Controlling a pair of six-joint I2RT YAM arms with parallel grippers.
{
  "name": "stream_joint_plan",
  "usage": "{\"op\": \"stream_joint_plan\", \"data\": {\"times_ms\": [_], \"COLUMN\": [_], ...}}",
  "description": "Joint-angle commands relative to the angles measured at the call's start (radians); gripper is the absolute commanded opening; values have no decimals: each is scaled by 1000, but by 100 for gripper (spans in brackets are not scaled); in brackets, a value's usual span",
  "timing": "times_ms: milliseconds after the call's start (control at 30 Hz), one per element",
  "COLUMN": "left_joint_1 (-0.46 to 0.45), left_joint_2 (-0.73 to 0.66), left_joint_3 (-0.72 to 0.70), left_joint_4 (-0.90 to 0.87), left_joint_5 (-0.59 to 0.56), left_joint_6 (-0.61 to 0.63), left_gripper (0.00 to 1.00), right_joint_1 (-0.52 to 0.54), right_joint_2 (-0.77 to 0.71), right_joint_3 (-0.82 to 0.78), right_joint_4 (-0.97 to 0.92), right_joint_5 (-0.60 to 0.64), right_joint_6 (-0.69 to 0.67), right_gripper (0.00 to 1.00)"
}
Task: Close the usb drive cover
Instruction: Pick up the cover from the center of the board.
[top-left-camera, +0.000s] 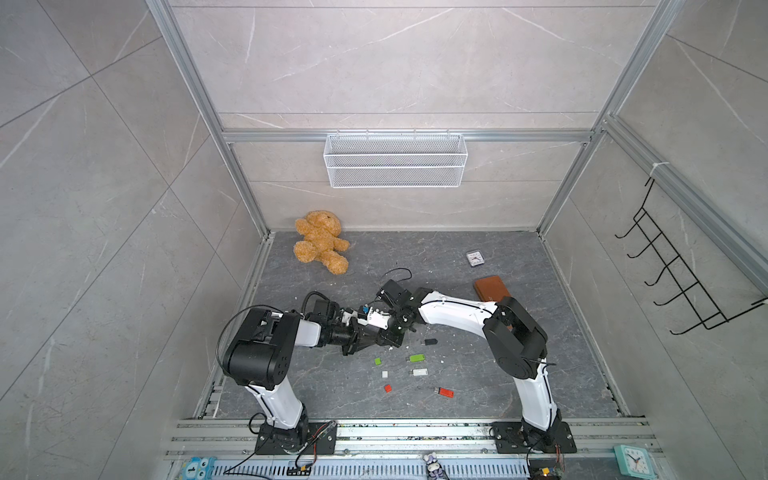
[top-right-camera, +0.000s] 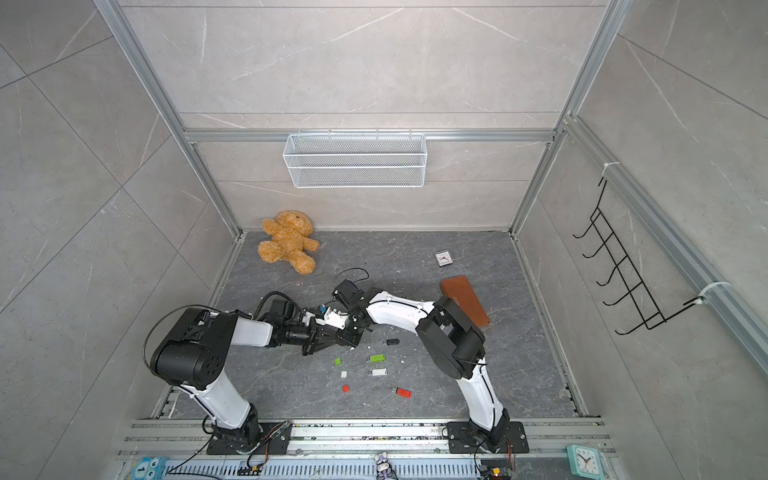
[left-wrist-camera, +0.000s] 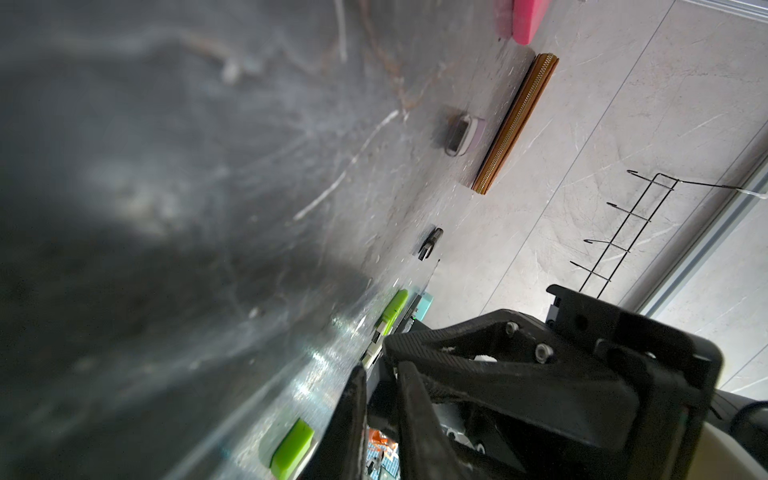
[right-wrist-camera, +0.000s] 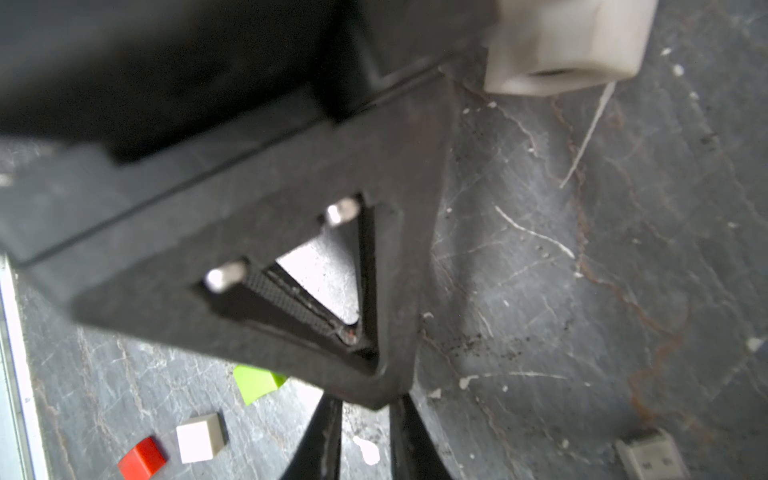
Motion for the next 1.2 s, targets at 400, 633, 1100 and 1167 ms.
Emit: {"op": "stream_joint_plan", "data": {"times_ms": [400, 633, 1100, 1167], "left_joint_1": [-12, -11, -12, -12], "left_joint_2": [-18, -35, -69, -78], "left_joint_3": [22, 16, 8, 8], "left_joint_4": [17, 1, -9, -11], "left_joint_5": [-28, -46, -67, -69], "left_joint_6": [-4, 11, 10, 10], "left_gripper": [4, 2, 1, 1], "right_joint_1": [6, -17, -107, -132], "right_joint_2": [-8, -28, -241, -251], "right_joint_3": [36, -1, -194, -210], "right_joint_4": [-23, -20, -110, -139], "right_joint_5": [-21, 4, 94, 118], "right_joint_6": [20, 39, -344, -392], "right_gripper": [26, 38, 42, 42]}}
